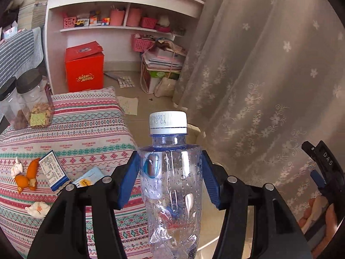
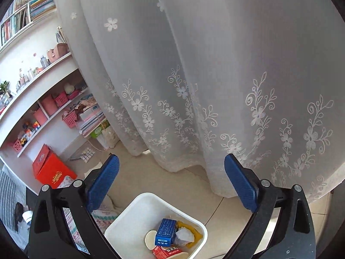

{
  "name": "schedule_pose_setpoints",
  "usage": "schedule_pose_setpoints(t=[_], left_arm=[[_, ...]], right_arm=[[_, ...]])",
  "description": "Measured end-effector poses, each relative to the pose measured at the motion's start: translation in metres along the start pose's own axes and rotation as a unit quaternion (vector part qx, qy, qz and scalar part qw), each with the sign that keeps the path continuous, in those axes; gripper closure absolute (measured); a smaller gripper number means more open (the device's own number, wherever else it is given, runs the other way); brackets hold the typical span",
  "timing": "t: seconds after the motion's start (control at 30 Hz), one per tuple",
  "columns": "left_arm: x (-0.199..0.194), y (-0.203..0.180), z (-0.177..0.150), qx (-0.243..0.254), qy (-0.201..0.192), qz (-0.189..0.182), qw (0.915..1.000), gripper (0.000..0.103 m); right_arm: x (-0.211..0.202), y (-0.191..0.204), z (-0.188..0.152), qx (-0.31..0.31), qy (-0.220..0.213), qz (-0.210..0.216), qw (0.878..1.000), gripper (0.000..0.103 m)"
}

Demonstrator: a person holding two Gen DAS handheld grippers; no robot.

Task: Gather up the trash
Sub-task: 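Lower the water bottle into the white bin and open the left gripper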

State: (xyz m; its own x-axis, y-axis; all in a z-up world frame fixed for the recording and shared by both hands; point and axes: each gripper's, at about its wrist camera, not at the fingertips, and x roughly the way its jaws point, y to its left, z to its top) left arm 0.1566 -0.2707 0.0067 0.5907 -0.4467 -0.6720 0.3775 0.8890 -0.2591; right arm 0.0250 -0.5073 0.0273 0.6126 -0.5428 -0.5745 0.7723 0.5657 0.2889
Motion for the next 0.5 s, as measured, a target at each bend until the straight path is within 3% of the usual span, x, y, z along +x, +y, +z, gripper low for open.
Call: schedule_pose_setpoints(t=[0.43, 0.5], left_arm=[[0.063, -0.054, -0.022, -0.025, 0.067, -0.019, 0.9973, 0.047], [0.070, -0.053, -0.025, -0.038, 0.078, -0.024, 0.9960, 0.038]], right_arm=[[0.016, -0.027, 0.011, 0.023, 0.035, 0.008, 0.999, 0.007], [0.018, -0.023, 0.009, 0.011, 0.038, 0.008, 0.999, 0.007]])
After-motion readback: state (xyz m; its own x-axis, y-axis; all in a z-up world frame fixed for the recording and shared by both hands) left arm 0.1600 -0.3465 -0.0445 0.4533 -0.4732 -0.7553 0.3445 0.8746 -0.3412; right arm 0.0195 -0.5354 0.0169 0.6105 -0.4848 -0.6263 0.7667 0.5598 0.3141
